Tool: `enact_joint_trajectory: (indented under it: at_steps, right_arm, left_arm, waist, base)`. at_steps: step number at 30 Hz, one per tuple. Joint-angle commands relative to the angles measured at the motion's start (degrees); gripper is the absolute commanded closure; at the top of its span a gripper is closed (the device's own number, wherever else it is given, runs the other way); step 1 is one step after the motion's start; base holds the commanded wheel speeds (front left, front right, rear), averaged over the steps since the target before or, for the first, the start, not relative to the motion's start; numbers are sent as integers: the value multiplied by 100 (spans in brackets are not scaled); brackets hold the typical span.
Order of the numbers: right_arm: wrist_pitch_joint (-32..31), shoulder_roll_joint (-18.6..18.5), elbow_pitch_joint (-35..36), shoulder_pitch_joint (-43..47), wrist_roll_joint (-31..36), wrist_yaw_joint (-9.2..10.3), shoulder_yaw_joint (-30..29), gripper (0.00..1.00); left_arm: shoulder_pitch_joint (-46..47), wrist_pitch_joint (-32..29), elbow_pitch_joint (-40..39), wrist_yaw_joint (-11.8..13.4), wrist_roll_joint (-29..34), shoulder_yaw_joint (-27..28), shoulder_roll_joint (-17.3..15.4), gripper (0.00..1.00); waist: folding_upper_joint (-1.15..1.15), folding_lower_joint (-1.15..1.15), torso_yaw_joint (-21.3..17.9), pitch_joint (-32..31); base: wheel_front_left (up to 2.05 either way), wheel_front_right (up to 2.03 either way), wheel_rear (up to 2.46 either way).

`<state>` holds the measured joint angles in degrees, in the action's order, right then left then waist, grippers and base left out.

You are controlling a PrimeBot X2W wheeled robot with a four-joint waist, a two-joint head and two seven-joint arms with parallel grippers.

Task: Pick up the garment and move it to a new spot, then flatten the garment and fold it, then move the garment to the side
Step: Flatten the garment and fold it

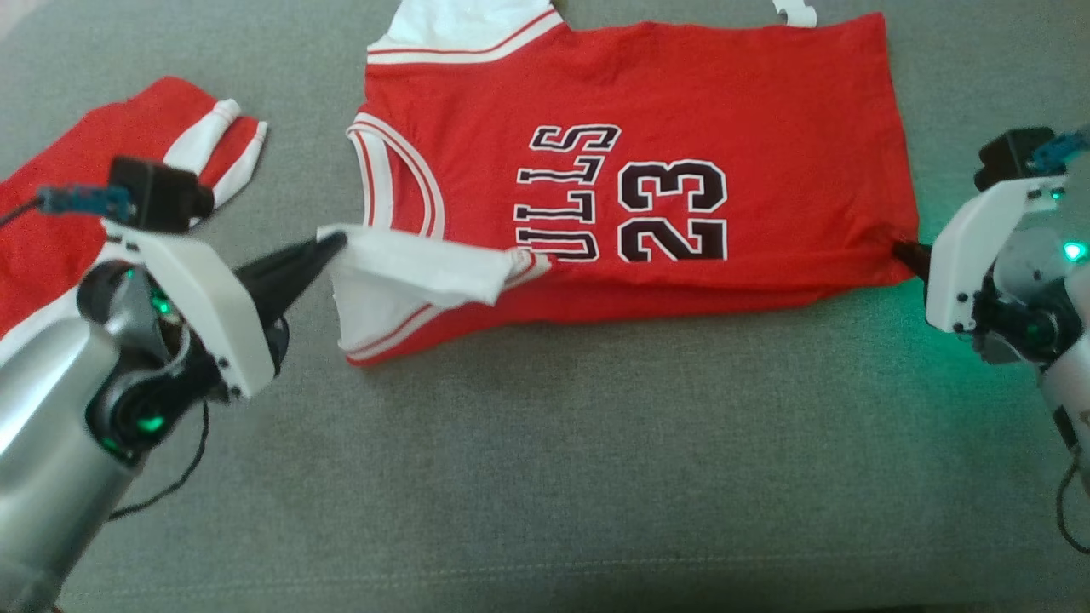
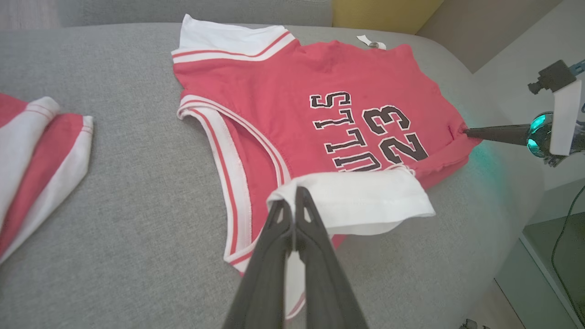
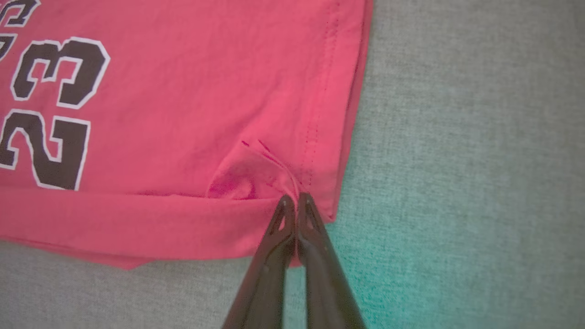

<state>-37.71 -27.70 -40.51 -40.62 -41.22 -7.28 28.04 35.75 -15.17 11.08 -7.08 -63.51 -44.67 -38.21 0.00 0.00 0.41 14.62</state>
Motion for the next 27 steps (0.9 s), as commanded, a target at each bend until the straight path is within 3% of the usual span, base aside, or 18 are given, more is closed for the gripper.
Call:
enact_joint_trajectory:
  at_steps: [1,9,10,11,13,14,15,22,27]
  right_arm:
    - [65,-40,128,-140,42,-21,-5,100]
    - [217,130,-41,-523,197,-21,8,100]
    - [326,129,-54,-585,277,-21,4,58]
    - [476,131,-91,-651,375,-21,-24,0]
    - [843,199,-214,-790,524,-21,-172,0]
    - [1045,256,-309,-859,570,-21,-304,0]
    - [1256,325,-406,-928,615,-21,-441,0]
    - [2425,691,-751,-989,957,-21,-833,0]
    - [3290,810,-573,-705,1080,-21,-850,0]
  left_arm:
    - [377,65,-74,-21,57,310,-213,100]
    - [1005,191,355,-38,167,30,-161,100]
    - [1084,216,397,-39,182,-18,-154,100]
    - [1163,243,442,-39,209,-75,-146,100]
    - [1320,352,587,-39,307,-169,-123,95]
    - [1394,445,712,-39,371,-176,-102,25]
    - [1471,579,855,-39,451,-165,-61,0]
    - [1629,1761,1603,-15,746,42,391,0]
    - [1422,2692,1776,181,738,344,673,0]
  waist:
    - [0,0,-13,51]
    - [0,0,-93,295]
    - [0,0,-102,317]
    - [0,0,-109,338]
    - [0,0,-121,369]
    - [0,0,-127,379]
    - [0,0,-132,384]
    - [0,0,-138,226]
    - [0,0,-120,-7]
  base:
    - [0,0,0]
    - [0,0,0]
    - [0,0,0]
    - [0,0,0]
    - [0,0,0]
    - [0,0,0]
    - [0,0,0]
    - [0,0,0]
    - [0,0,0]
